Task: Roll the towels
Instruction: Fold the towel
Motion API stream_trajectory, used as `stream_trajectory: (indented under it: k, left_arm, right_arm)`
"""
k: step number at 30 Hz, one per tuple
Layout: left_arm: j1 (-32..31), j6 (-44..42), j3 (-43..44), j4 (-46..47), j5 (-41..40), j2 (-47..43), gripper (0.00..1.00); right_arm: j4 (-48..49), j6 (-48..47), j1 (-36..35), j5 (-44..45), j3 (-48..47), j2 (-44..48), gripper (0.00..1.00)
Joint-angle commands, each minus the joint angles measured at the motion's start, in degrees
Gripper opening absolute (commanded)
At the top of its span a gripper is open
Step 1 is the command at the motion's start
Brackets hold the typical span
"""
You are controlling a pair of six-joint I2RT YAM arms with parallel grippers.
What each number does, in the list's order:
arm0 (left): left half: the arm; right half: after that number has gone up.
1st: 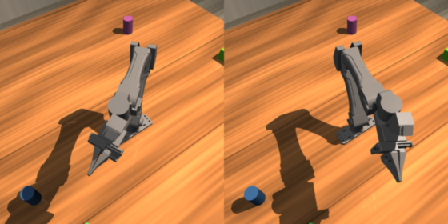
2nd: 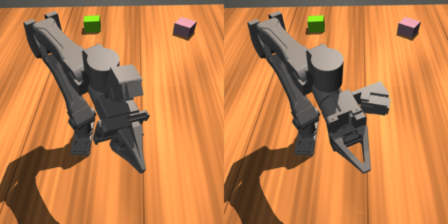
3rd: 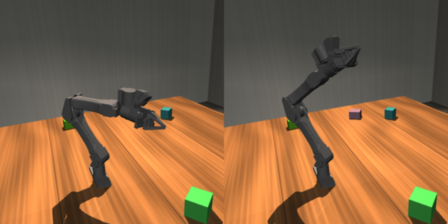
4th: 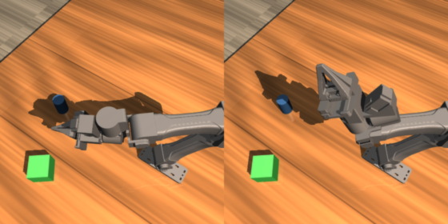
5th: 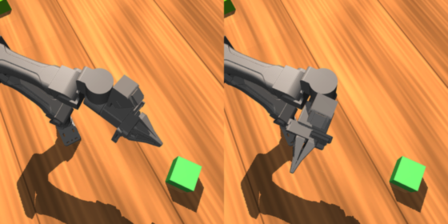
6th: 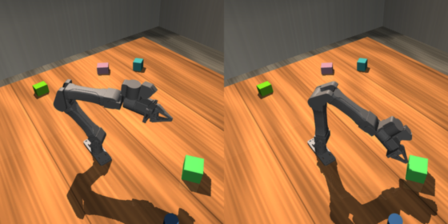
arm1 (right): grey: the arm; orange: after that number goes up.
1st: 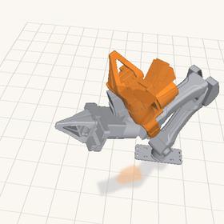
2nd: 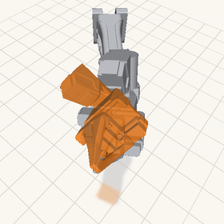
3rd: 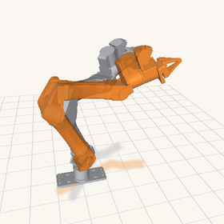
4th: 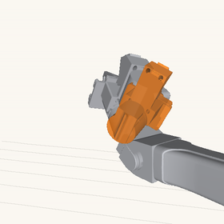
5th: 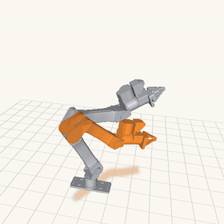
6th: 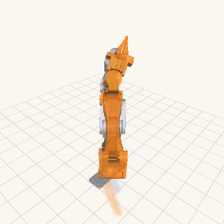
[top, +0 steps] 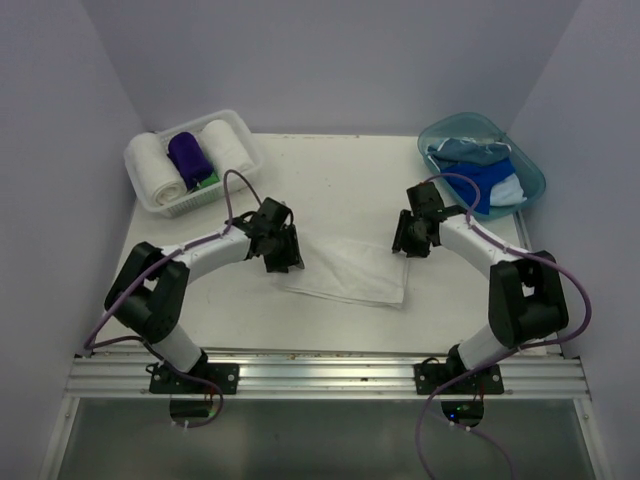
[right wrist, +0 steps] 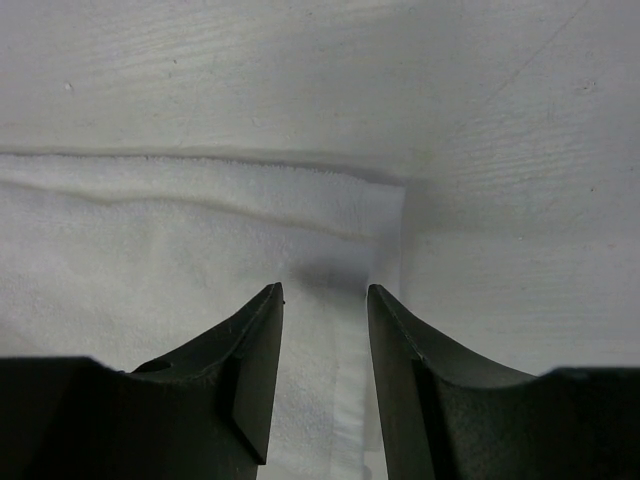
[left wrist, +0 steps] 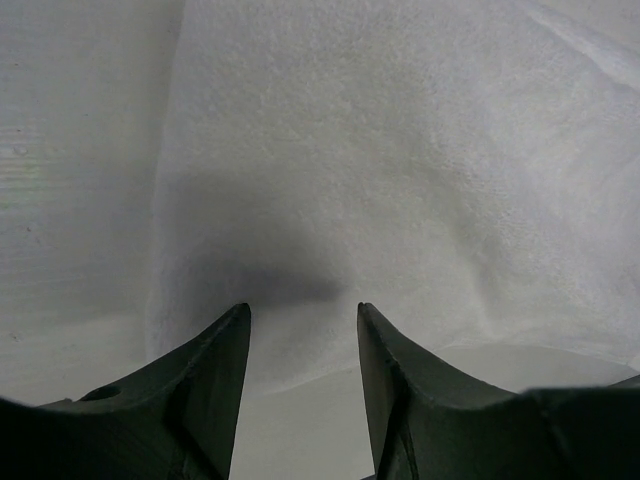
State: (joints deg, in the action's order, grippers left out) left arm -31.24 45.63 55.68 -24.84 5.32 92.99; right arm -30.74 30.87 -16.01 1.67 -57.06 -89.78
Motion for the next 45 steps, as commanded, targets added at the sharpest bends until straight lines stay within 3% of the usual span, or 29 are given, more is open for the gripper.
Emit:
stream_trajectory:
  k: [1, 7, 10, 11, 13, 34, 37, 38, 40, 45]
  left_arm:
    - [0.2, -1.5, -0.4, 2.3, 2.7, 0.5, 0.50]
    - [0.2, -1.4, -0.7, 3.0, 2.9, 1.9, 0.50]
    - [0.2, -1.5, -1.1, 3.4, 2.9, 2.9, 0.49]
    - [0.2, -1.8, -1.3, 3.6, 2.9, 3.1, 0.49]
    - [0.3, -1.9, -1.9, 4.1, 2.6, 3.3, 0.48]
    - [0.3, -5.8, -5.7, 4.9, 3.8, 4.5, 0.46]
    - [0.3, -6.1, -4.9, 3.8, 4.4, 3.0, 0.46]
    - [0.2, -6.4, -4.5, 3.5, 4.9, 2.5, 0.47]
    - [0.2, -6.9, -3.3, 1.9, 6.2, 0.5, 0.48]
    - [0.2, -8.4, 2.7, -1.1, 6.4, -1.8, 0.50]
  right_arm:
    - [2.0, -0.7, 0.1, 0.2, -1.5, -0.7, 0.45]
    - [3.0, -0.3, 0.1, 1.0, -0.8, -2.2, 0.44]
    - [3.6, 0.4, 0.1, 1.1, -0.4, -1.8, 0.21]
    - [3.7, 0.6, 0.1, 2.2, -0.4, -1.3, 0.09]
    - [3.4, 0.9, 0.1, 3.7, -0.6, -0.5, 0.00]
    - [3.1, 0.9, 1.7, 12.3, -2.9, -1.4, 0.00]
    - [2.7, 0.8, 1.8, 12.3, -2.1, -0.1, 0.20]
    - [2.5, 0.8, 1.8, 12.2, -1.8, 1.4, 0.34]
    - [1.7, 0.5, 1.8, 10.7, -0.3, 4.0, 0.44]
    - [1.1, 0.5, 1.7, 6.8, 5.5, 10.0, 0.46]
